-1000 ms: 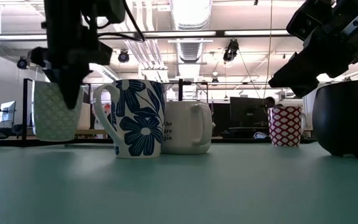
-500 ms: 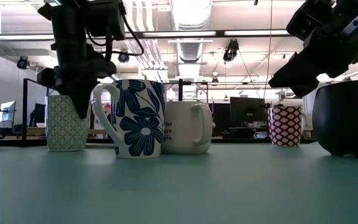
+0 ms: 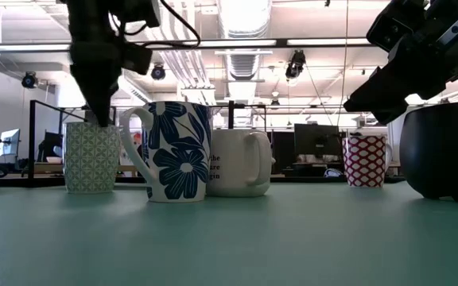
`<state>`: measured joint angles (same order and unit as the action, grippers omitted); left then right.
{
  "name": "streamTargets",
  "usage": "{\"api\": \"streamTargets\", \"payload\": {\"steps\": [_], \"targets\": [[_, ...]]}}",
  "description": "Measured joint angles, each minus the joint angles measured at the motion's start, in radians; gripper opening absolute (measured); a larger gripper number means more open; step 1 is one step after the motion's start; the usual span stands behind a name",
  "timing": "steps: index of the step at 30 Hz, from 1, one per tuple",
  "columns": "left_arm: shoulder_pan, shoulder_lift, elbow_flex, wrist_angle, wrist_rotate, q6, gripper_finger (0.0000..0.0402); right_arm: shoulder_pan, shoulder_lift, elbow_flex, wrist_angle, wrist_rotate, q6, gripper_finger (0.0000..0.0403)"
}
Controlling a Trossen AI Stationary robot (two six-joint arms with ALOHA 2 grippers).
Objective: Place coffee mugs
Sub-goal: Put the green patterned mug on the shelf
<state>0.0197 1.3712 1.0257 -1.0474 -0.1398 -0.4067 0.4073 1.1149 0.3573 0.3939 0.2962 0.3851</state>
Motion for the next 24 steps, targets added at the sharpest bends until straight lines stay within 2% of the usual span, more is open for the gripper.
{"api": "streamTargets", "payload": {"steps": [6,14,18,24], "targets": [[-0.005,0.000,0.003,-0.095,0.030,0.205,0.0167,0.000,0.000,0.000,0.000,0.000,0.000,0.0086],[-0.007,0.010,-0.044,-0.109,0.038,0.382,0.0160,0.000,0.000,0.000,0.000,0.000,0.000,0.0086],[-0.007,0.028,-0.046,-0.104,0.038,0.359,0.0123,0.000,0.000,0.000,0.000,0.000,0.000,0.0086],[-0.004,0.039,-0.046,-0.092,0.045,0.265,0.0017,0.000,0.000,0.000,0.000,0.000,0.000,0.0086]]}}
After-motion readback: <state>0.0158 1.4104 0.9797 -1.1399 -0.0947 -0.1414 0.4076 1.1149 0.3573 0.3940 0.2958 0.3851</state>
